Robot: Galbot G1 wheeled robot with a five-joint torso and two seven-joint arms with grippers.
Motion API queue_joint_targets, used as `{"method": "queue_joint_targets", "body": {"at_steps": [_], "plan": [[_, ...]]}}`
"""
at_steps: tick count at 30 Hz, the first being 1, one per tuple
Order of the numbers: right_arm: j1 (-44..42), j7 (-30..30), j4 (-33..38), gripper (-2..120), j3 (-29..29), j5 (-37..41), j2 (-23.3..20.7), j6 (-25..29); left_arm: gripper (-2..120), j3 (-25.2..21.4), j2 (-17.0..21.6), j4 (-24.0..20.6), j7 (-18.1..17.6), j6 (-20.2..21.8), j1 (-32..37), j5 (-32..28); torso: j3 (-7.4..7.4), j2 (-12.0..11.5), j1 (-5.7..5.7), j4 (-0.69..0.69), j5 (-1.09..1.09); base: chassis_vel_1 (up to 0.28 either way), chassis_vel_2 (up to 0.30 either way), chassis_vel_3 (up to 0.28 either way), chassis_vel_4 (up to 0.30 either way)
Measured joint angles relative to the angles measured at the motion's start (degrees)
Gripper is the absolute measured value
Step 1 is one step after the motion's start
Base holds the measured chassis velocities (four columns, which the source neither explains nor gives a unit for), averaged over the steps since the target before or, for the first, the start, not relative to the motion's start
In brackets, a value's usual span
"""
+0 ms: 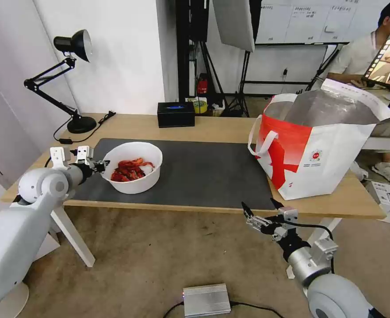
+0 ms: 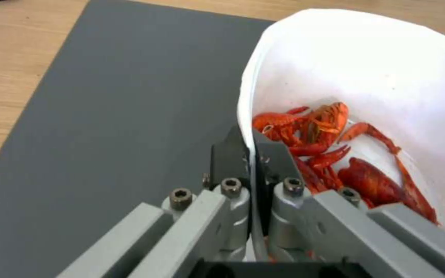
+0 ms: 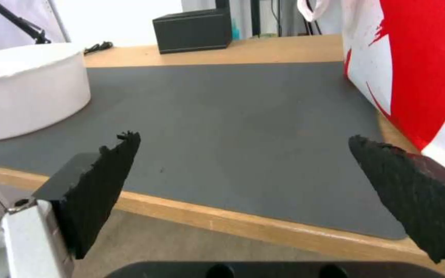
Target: Pick up the trash from the table and place it into the takeout bag.
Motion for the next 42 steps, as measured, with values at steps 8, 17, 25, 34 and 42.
{"method": "queue_joint_targets", "body": {"at_steps": [8, 17, 25, 34, 42], "plan": [[0.0, 0.0, 0.0, 100, 0.0, 0.0, -0.01, 0.0, 0, -0.71, -0.1, -1.11, -0.42, 0.0, 0.29, -2.11, 0.0, 0.0, 0.0, 0.0, 0.0, 0.0, 0.0, 0.0, 0.0], [0.0, 0.0, 0.0, 100, 0.0, 0.0, 0.0, 0.0, 0, -0.63, -0.72, -2.75, -2.73, 0.02, -1.02, -7.68, 0.0, 0.0, 0.0, 0.0, 0.0, 0.0, 0.0, 0.0, 0.0], [0.0, 0.0, 0.0, 100, 0.0, 0.0, 0.0, 0.0, 0, 0.77, -2.35, -4.11, -5.18, 0.03, -3.17, -11.41, 0.0, 0.0, 0.0, 0.0, 0.0, 0.0, 0.0, 0.0, 0.0], [0.0, 0.0, 0.0, 100, 0.0, 0.0, 0.0, 0.0, 0, 6.32, -2.41, -4.86, -10.08, 0.03, -10.48, -18.35, 0.0, 0.0, 0.0, 0.0, 0.01, 0.0, 0.0, 0.0, 0.0], [0.0, 0.0, 0.0, 100, 0.0, 0.0, -0.01, 0.0, 0, 10.61, -3.87, -4.91, -12.15, 0.03, -16.66, -23.3, 0.01, 0.0, 0.0, 0.0, 0.01, 0.0, 0.0, 0.0, 0.0]]}}
